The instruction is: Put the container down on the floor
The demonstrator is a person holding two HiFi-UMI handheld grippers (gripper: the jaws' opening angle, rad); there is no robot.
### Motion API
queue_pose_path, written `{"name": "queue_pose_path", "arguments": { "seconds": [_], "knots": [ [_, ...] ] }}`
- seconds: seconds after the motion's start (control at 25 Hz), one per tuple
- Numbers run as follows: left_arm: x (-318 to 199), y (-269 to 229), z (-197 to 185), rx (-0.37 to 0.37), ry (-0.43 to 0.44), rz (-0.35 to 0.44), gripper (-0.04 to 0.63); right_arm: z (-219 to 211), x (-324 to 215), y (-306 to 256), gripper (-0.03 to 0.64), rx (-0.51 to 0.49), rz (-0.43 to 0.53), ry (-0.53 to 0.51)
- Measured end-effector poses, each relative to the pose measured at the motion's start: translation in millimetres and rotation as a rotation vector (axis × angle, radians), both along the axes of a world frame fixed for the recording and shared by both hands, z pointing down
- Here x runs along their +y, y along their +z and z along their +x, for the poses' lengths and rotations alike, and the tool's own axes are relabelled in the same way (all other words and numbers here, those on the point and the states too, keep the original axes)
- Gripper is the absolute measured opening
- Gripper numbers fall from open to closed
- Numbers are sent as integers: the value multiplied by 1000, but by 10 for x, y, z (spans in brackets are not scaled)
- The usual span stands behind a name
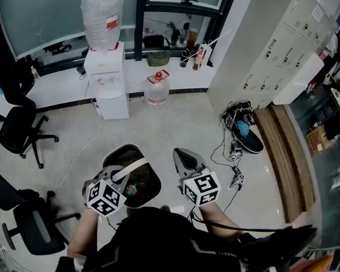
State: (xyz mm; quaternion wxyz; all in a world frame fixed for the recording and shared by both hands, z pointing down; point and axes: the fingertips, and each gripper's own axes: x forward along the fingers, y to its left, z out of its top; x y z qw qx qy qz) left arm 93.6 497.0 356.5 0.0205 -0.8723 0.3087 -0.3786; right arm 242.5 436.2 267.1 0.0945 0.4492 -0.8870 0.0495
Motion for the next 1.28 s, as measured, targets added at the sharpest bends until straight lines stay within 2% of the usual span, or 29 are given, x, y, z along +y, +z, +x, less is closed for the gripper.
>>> {"name": "queue_pose_path", "arguments": {
  "seconds": [0.44,0.72,1.28],
  "knots": [
    [31,-2,-97,16,-26,-17,15,-56,15,-12,-2,11,7,-3],
    [44,22,-204,38,-48,-22,15,-125,27,16,-2,-23,-9,-1],
    [-12,123,-733,70,-55,-45,15,-634,-13,138,-2,-20,-31,30]
  ]
}}
